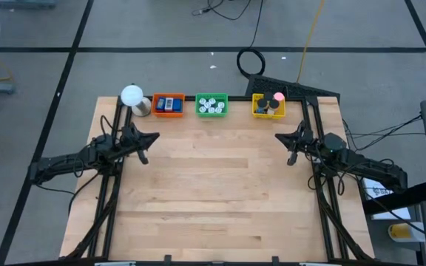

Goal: Pick & Place Office items
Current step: Return to Home Position

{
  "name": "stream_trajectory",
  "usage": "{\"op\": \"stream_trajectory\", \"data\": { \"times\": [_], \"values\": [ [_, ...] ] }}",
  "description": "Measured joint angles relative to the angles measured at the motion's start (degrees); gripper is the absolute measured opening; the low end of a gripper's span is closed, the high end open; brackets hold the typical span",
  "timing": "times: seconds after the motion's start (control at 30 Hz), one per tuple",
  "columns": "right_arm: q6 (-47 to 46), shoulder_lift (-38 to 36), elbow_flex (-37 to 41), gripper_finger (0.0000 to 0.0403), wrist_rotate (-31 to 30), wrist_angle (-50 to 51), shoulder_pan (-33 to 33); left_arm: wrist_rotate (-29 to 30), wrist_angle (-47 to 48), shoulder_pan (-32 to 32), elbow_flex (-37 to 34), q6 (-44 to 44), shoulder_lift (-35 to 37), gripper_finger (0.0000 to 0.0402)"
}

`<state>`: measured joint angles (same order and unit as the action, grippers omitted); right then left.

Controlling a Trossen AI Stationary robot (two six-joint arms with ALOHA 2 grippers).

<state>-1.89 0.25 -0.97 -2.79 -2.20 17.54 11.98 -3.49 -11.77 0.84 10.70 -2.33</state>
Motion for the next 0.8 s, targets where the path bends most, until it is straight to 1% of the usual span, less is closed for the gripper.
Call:
{"op": "stream_trajectory", "data": {
  "times": [0.27, 0.8],
  "values": [
    [0.0, 0.0, 0.0, 0.0000, -0.1, 0.0, 0.0, 0.0, 0.0, 0.0, 0.0, 0.0, 0.0, 0.0030],
    [0.0, 0.0, 0.0, 0.0000, -0.1, 0.0, 0.0, 0.0, -0.1, 0.0, 0.0, 0.0, 0.0, 0.0031]
  ]
}}
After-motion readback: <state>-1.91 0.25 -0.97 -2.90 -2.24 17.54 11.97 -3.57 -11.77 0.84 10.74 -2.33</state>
